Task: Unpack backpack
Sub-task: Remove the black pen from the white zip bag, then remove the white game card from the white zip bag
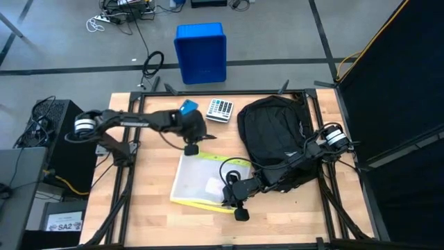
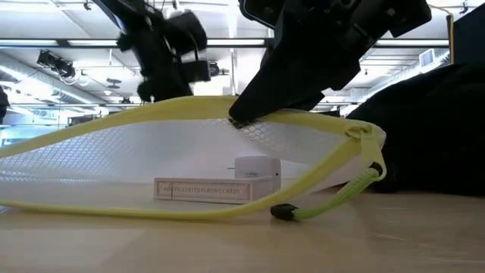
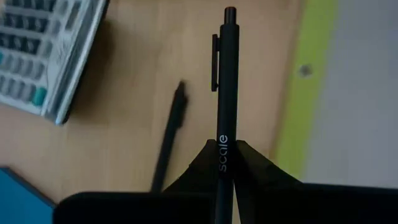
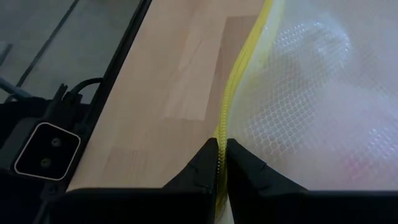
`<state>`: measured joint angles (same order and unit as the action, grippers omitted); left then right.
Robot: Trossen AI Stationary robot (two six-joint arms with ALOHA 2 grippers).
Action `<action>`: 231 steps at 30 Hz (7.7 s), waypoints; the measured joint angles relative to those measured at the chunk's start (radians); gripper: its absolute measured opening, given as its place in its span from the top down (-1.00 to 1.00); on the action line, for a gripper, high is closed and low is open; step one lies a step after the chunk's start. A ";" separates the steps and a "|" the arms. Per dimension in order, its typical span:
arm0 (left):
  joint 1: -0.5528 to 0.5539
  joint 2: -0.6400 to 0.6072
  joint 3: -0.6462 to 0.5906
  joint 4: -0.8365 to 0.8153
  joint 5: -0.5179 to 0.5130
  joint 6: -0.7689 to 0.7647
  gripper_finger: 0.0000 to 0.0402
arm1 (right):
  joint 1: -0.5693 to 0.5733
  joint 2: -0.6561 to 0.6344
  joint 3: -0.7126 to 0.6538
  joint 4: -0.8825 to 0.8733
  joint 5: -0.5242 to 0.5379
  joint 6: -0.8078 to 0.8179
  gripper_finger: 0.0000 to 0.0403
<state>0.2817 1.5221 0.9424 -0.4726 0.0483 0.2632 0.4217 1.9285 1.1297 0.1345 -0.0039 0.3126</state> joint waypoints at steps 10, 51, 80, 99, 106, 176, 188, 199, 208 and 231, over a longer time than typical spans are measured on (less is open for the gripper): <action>0.092 0.173 0.001 0.027 0.001 0.051 0.87 | -0.019 0.000 0.000 -0.019 0.000 -0.001 0.99; -0.999 0.085 0.034 0.318 -0.584 -0.732 0.35 | -0.022 0.000 0.000 0.183 0.284 0.037 1.00; -0.936 0.335 0.035 0.322 -0.801 -0.844 0.03 | 0.002 0.000 0.000 0.178 0.159 0.052 1.00; -0.926 0.335 0.035 0.325 -0.802 -0.855 -0.20 | 0.019 -0.059 0.000 0.080 0.125 -0.138 0.45; -0.925 0.335 0.035 0.333 -0.802 -0.870 -0.20 | 0.002 -0.116 0.001 -0.183 0.399 -0.055 0.50; -0.882 0.399 0.276 -0.155 -0.705 -0.856 -0.75 | -0.129 0.004 -0.002 -0.365 0.341 -0.045 1.00; -0.856 0.399 0.262 -0.131 -0.670 -0.812 -0.73 | -0.129 0.002 -0.001 -0.369 0.339 -0.046 1.00; -0.853 0.377 0.154 0.045 -0.661 -0.796 -0.43 | -0.129 0.001 0.000 -0.373 0.321 -0.047 1.00; -0.851 0.213 -0.099 0.375 -0.655 -0.783 -0.41 | -0.129 0.001 0.000 -0.372 0.314 -0.055 1.00; -0.775 0.185 -0.314 0.977 -0.390 -0.663 -0.40 | -0.137 0.001 0.000 -0.339 0.295 -0.044 1.00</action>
<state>-0.4929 1.7073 0.6281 0.5041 -0.3412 -0.3995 0.2848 1.9293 1.1297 -0.2049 0.2909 0.2684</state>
